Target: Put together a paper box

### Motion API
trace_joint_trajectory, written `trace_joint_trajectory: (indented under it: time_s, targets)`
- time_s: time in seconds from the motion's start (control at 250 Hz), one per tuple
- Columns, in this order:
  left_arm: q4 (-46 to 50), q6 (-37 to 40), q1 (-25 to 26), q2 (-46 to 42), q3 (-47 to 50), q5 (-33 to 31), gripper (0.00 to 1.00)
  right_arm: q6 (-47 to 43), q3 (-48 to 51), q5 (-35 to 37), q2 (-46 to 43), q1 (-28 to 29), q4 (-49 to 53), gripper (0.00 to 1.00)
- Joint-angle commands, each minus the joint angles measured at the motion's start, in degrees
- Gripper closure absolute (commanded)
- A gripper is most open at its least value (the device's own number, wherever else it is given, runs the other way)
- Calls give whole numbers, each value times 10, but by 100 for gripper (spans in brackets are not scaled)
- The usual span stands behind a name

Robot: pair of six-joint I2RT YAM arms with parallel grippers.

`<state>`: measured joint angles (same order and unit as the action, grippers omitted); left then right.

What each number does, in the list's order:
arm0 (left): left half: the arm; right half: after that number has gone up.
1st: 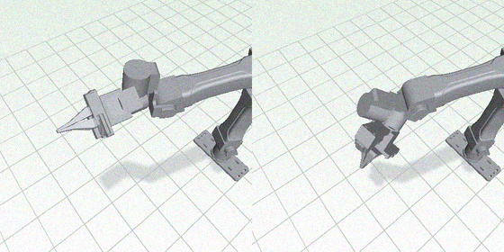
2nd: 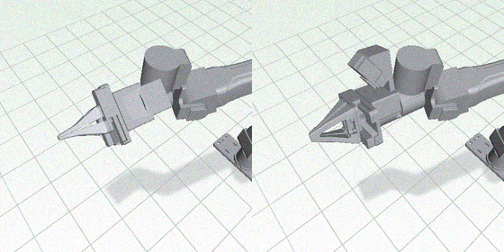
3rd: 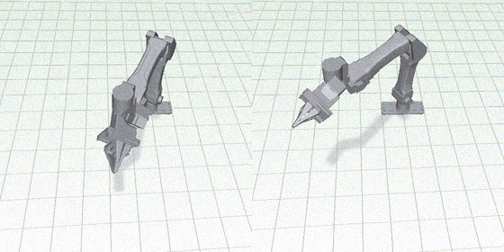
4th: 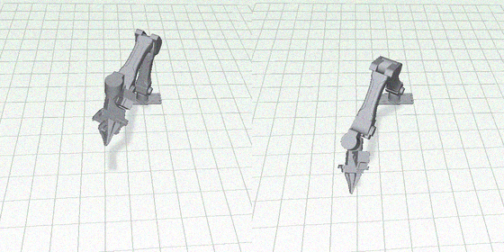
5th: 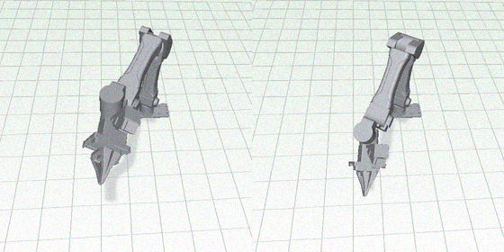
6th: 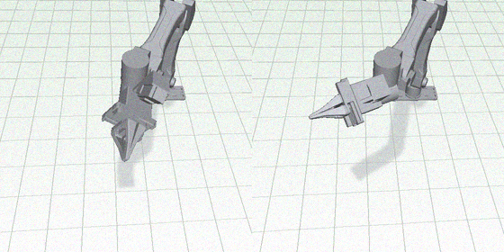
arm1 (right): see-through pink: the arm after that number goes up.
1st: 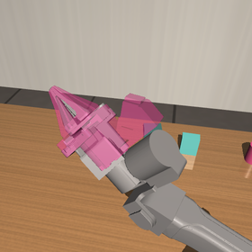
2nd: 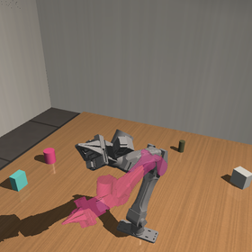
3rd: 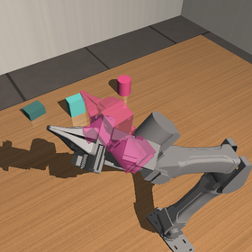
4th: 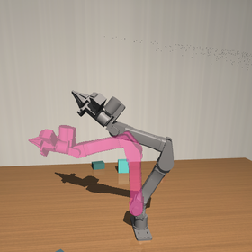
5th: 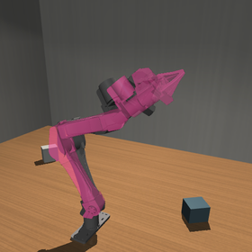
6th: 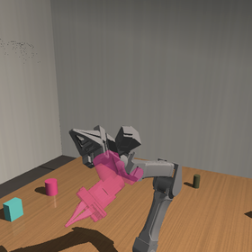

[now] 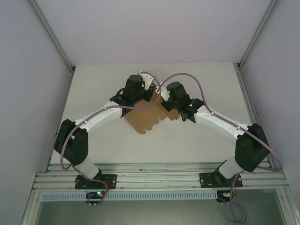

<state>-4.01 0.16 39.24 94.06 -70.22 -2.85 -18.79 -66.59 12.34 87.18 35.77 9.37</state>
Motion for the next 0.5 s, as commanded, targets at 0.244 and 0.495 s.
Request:
trace_joint_trajectory:
  time_s: [0.244, 0.495]
  targets:
    - [0, -54, 0, -51, 51, 109, 41, -1, 10, 19, -12, -2, -64, 100]
    - [27, -100, -122, -211, 173, 243, 0, -23, 53, -79, -58, -44, -60, 100]
